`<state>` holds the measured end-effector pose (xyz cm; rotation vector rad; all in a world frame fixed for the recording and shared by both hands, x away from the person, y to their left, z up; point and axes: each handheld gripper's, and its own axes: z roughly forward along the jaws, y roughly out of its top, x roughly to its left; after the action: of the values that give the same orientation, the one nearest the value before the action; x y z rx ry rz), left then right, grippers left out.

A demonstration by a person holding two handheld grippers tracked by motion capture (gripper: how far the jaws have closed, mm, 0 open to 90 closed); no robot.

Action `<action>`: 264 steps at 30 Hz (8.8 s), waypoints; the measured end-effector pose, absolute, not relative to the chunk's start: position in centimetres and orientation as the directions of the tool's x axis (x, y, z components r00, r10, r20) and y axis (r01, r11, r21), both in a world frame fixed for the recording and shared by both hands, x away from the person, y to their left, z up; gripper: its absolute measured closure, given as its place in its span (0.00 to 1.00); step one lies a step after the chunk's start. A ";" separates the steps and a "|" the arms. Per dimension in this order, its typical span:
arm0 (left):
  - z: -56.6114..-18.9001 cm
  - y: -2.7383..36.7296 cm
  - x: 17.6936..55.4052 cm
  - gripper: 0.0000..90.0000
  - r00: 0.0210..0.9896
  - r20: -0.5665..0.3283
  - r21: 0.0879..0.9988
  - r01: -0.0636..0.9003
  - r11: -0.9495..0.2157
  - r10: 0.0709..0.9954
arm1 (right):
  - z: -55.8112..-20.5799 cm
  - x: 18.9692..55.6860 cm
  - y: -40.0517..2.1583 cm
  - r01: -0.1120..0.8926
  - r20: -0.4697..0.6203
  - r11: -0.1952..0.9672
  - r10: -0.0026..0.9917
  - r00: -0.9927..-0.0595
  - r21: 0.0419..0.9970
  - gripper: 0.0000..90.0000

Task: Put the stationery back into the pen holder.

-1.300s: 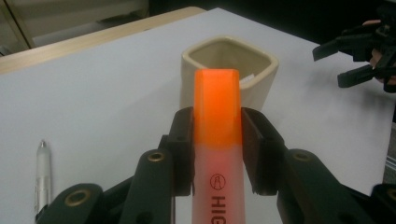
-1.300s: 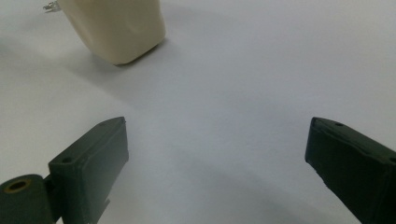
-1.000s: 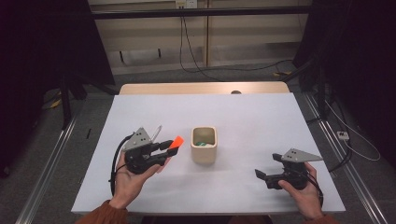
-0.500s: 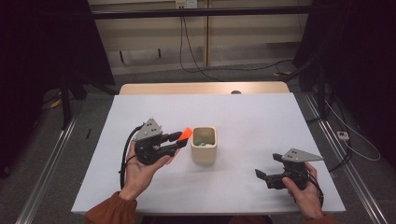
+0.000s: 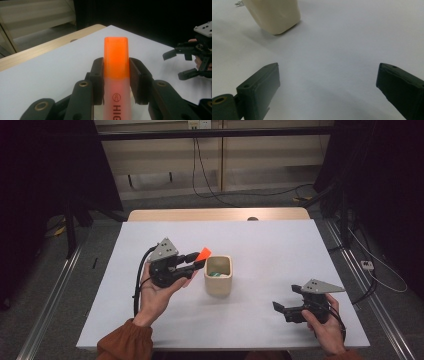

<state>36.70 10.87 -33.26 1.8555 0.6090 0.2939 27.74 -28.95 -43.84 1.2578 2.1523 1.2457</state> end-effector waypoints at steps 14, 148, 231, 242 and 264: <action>-32.4 8.2 38.0 0.75 0.849 -0.079 0.945 0.230 -0.231 0.523 | -43.8 27.7 -29.0 0.520 0.120 0.219 0.833 -0.541 0.826 0.06; -36.4 11.4 40.2 0.09 0.778 -0.126 0.873 0.382 -0.304 0.616 | -43.9 27.7 -28.9 0.522 0.118 0.229 0.828 -0.548 0.822 0.06; -41.8 18.7 49.4 0.22 0.506 -0.115 0.671 0.674 -0.309 0.855 | -44.0 27.8 -28.9 0.528 0.123 0.229 0.826 -0.549 0.818 0.06; -42.5 18.5 49.1 0.36 0.497 -0.083 0.628 0.699 -0.342 0.864 | -44.0 27.8 -28.9 0.527 0.121 0.233 0.825 -0.552 0.817 0.06; -43.9 17.8 49.3 0.56 0.487 -0.073 0.556 0.744 -0.370 0.871 | -44.0 27.8 -28.9 0.529 0.121 0.236 0.823 -0.555 0.815 0.06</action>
<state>49.33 17.76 -43.91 2.2089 1.3291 0.3166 27.76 -28.91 -44.05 1.2511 2.1818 1.2325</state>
